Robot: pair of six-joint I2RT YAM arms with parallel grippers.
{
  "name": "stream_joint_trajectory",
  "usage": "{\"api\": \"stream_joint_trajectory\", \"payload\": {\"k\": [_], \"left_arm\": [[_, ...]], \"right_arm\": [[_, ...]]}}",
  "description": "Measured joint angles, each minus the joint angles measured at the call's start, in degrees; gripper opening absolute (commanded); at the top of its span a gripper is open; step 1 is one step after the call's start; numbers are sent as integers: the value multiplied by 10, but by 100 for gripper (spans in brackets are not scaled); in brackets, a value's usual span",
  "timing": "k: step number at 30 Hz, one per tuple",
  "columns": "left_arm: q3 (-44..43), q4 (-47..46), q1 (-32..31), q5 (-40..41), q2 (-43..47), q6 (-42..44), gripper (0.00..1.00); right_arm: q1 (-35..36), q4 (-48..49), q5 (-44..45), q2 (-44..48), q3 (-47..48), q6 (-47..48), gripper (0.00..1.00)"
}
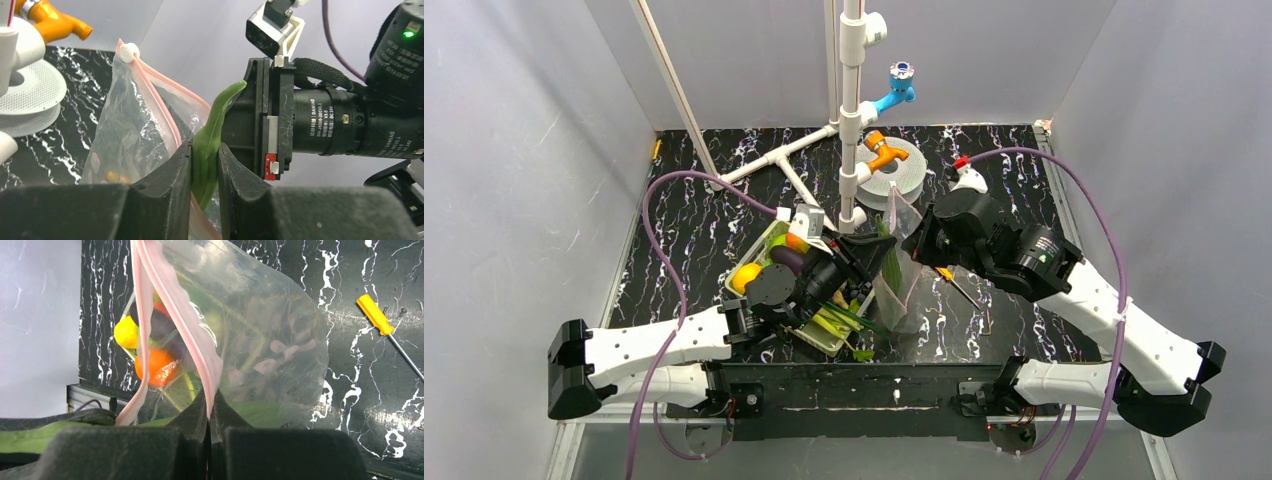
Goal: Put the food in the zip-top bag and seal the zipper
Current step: Place the fake vegetable in the zipper food storage bag.
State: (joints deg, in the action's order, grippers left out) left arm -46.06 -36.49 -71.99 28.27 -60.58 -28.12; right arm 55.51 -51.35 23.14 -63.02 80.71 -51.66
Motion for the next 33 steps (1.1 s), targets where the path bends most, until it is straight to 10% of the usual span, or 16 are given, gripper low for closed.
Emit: {"api": "stream_joint_trajectory", "payload": {"k": [9, 15, 20, 33], "left_arm": [[-16, 97, 0, 14, -3, -37, 3], [-47, 167, 0, 8, -9, -46, 55], [-93, 235, 0, -16, -7, -41, 74], [-141, 406, -1, -37, 23, -21, 42]], "right_arm": [[0, 10, -24, 8, -16, 18, 1], [0, 11, -30, 12, -30, 27, 1], [-1, 18, -31, 13, -38, 37, 1], [-9, 23, -40, 21, -48, 43, 1]]}}
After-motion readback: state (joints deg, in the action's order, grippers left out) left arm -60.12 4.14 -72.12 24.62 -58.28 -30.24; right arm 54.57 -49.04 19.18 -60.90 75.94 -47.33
